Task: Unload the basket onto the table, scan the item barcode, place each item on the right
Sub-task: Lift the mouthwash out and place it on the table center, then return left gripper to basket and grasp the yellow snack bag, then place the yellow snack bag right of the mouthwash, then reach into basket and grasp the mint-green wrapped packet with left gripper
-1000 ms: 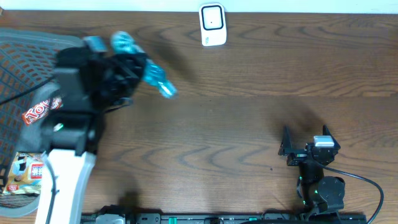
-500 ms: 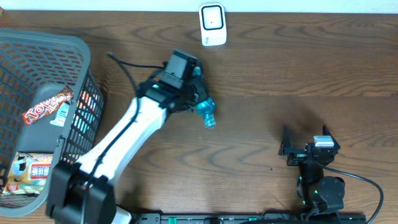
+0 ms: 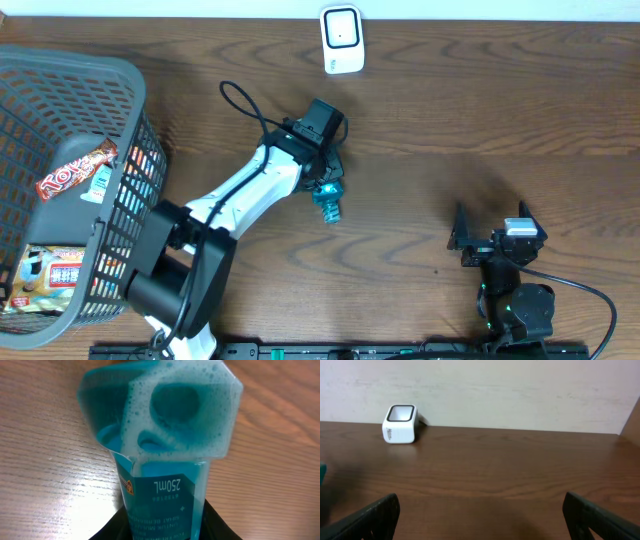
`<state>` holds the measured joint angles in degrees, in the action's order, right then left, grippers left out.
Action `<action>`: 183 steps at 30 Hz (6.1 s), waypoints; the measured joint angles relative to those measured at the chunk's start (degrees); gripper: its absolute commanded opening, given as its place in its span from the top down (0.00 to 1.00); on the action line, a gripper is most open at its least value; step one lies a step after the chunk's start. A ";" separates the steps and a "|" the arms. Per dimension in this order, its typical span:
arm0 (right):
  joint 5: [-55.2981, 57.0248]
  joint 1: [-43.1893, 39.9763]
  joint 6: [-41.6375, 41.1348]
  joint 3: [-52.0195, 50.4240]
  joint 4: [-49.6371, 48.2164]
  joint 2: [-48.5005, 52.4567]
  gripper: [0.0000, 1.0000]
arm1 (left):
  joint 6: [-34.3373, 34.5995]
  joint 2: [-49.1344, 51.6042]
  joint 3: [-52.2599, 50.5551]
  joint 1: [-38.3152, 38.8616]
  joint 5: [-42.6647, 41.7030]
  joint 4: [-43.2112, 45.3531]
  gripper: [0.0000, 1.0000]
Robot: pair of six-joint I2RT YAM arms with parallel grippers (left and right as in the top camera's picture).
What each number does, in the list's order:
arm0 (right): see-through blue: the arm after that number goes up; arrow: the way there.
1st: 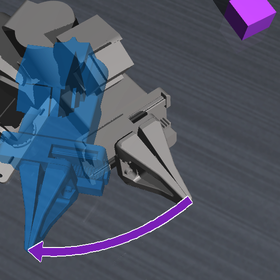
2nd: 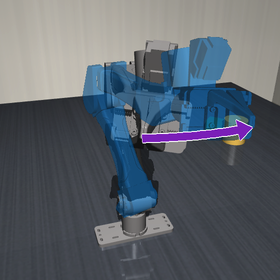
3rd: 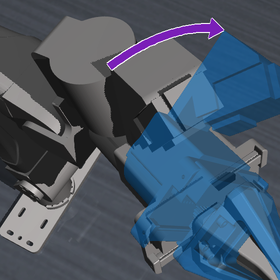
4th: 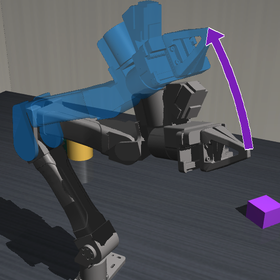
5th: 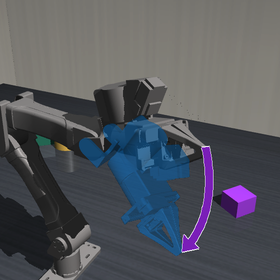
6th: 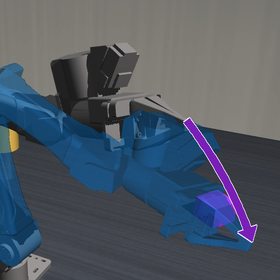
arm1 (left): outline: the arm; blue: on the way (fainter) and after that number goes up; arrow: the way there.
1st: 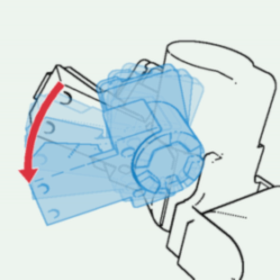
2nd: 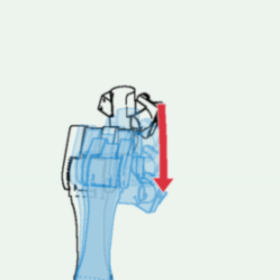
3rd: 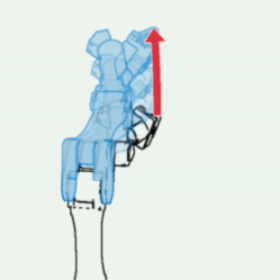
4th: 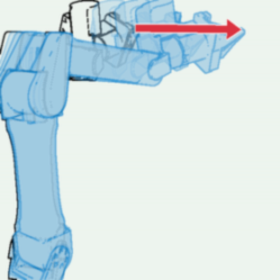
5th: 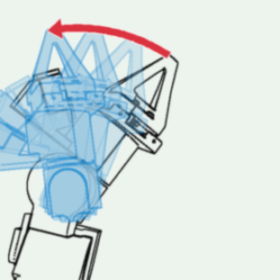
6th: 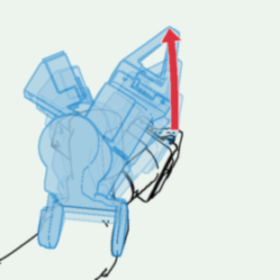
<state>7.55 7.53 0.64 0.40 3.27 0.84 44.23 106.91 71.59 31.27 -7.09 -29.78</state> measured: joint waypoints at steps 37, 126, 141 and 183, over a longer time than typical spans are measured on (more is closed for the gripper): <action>0.00 0.00 0.00 0.00 0.00 0.02 0.01 | -22.53 -28.37 19.98 -1.97 23.58 -11.15 0.02; -0.02 0.07 0.00 0.00 0.00 0.15 0.01 | -1.53 -10.71 4.76 1.95 -11.93 19.06 0.92; -0.02 0.07 0.00 0.00 0.00 0.15 0.01 | -2.93 5.31 4.76 8.33 -10.51 19.37 0.13; 0.00 0.07 0.02 0.00 -0.02 0.15 0.01 | -13.49 -9.25 6.21 -65.35 2.58 -20.17 0.01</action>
<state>7.55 7.60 0.67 0.40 3.25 0.99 30.74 97.67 77.80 -34.09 -4.51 -49.95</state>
